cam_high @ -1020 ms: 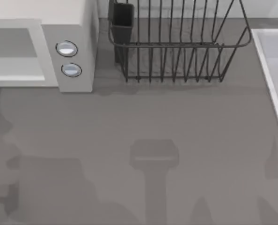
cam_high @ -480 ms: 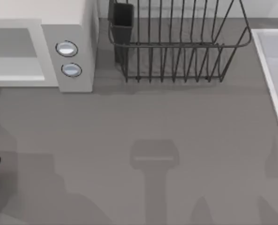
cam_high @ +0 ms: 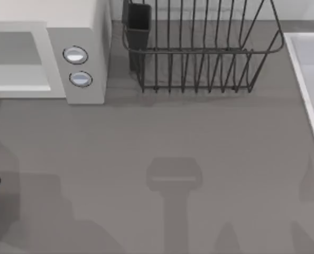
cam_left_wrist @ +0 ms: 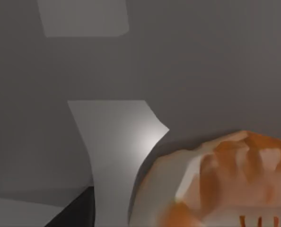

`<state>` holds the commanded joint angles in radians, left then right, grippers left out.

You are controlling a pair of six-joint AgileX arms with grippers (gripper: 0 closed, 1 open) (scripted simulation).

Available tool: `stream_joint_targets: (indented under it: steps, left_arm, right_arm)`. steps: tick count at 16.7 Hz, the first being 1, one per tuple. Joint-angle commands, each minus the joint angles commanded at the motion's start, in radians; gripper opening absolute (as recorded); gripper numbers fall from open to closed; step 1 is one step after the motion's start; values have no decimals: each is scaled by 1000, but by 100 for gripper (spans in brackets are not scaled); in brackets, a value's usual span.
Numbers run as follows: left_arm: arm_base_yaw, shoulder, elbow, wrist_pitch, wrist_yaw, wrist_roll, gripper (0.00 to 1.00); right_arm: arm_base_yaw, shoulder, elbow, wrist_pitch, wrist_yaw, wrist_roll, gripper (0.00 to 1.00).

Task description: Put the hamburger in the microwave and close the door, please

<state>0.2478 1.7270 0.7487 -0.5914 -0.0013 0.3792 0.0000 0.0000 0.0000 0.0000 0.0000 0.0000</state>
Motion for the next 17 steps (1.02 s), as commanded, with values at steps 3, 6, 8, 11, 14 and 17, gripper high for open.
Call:
stream_joint_targets:
  steps: [3,6,8,11,14,17]
  left_arm:
    - [0,0,0,0,0,0,62]
    - [0,0,0,0,0,0,40]
    - [0,0,0,0,0,0,25]
    - [0,0,0,0,0,0,2]
    - [0,0,0,0,0,0,0]
    - [0,0,0,0,0,0,0]
  right_arm:
    - [0,0,0,0,0,0,100]
    - [0,0,0,0,0,0,100]
    - [0,0,0,0,0,0,100]
    - [0,0,0,0,0,0,100]
    - [0,0,0,0,0,0,100]
    - [0,0,0,0,0,0,100]
